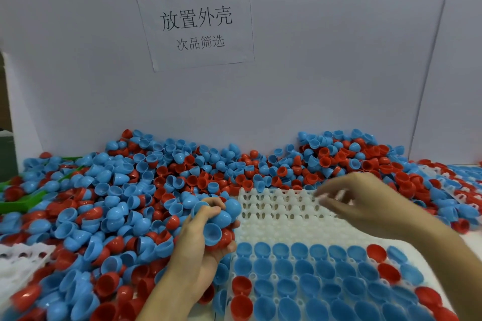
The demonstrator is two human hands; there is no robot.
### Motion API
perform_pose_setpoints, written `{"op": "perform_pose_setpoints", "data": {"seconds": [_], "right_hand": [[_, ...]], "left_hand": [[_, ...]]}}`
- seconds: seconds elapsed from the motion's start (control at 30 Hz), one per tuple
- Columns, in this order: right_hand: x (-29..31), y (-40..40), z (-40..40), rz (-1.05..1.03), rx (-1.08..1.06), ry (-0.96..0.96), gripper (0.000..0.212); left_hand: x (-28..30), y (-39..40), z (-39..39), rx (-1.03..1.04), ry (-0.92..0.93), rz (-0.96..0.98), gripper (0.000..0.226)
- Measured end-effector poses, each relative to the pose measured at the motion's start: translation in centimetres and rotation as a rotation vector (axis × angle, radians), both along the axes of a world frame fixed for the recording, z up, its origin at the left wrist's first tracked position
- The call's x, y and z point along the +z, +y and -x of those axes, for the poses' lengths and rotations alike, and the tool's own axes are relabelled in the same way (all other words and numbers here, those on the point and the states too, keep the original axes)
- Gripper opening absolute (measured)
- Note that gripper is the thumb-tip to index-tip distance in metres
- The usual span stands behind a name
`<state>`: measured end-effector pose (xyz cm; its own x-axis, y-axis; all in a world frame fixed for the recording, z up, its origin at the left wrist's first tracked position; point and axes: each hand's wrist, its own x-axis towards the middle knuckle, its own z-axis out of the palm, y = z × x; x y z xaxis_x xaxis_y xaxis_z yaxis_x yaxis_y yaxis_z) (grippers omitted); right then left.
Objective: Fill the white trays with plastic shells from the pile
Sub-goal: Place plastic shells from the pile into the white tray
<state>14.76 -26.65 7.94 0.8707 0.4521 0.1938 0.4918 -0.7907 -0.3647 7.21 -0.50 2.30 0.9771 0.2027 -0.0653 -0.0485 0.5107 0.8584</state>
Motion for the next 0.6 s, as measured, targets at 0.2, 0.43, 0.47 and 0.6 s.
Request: {"op": "perform_pose_setpoints", "data": {"seconds": [0.2, 0.43, 0.47, 0.6], "right_hand": [[0.4, 10.5, 1.3, -0.234, 0.292, 0.103, 0.036], [-0.6, 12.6, -0.1, -0.266, 0.299, 0.137, 0.014], [-0.6, 12.4, -0.2, -0.286, 0.301, 0.150, 0.013], [-0.7, 11.9, -0.5, -0.344, 0.282, 0.163, 0.016]], "left_hand": [[0.1, 0.2, 0.1, -0.016, -0.029, -0.059, 0.007], [-0.2, 0.2, 0.1, -0.012, -0.042, -0.059, 0.022], [-0.1, 0.1, 0.1, -0.007, -0.044, -0.056, 0.021], [0.1, 0.0, 0.2, 0.003, -0.041, -0.053, 0.021]]}}
